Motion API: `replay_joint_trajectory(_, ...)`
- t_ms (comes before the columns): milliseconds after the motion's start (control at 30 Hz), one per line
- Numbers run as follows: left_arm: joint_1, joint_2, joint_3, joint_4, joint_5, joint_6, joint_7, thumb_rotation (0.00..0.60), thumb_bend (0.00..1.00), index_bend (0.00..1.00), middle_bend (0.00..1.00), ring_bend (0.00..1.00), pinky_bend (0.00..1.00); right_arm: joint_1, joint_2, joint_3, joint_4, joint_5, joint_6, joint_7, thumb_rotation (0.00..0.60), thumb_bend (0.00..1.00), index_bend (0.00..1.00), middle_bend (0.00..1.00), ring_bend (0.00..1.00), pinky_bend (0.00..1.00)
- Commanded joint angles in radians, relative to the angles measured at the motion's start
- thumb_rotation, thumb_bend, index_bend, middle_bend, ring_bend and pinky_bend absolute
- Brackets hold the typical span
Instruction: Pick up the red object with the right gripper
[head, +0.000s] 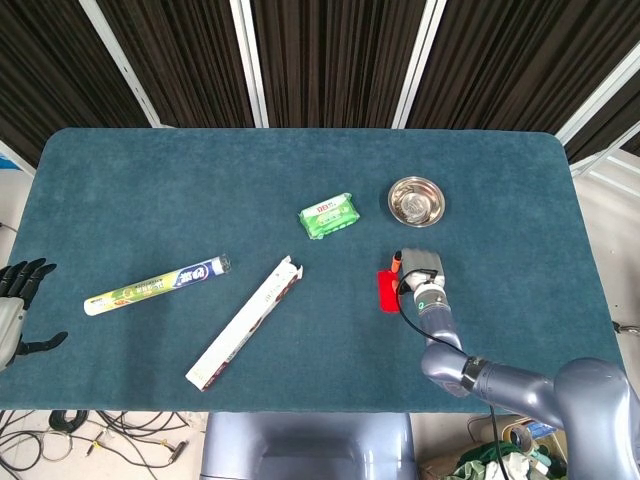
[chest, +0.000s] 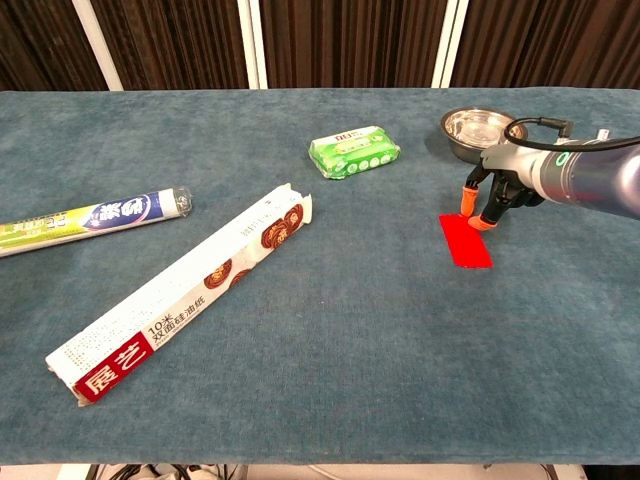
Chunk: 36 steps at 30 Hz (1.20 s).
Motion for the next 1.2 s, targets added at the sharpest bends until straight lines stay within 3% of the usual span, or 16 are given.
replay_joint_trajectory(33, 0.0, 0.0, 0.0, 0.0, 0.0, 0.0, -0.001, 0.6, 0.15, 0.11, 0.05, 0.0, 0.03, -0.001, -0.005, 0.003, 0.008, -0.009, 0.004, 0.005, 0.6, 0.34, 0.47, 1.0, 1.0, 1.0)
replay_joint_trajectory(500, 0.003, 0.0, -0.002, 0.002, -0.001, 0.004, -0.004, 0.6, 0.15, 0.11, 0.05, 0.0, 0.03, 0.005, -0.037, 0.018, 0.062, -0.013, -0.029, 0.012, 0.6, 0.34, 0.48, 1.0, 1.0, 1.0)
replay_joint_trajectory(1200, 0.002, 0.003, -0.003, -0.003, -0.005, -0.002, -0.003, 0.6, 0.15, 0.11, 0.05, 0.0, 0.03, -0.004, -0.043, 0.012, 0.041, -0.032, -0.016, 0.009, 0.6, 0.34, 0.58, 1.0, 1.0, 1.0)
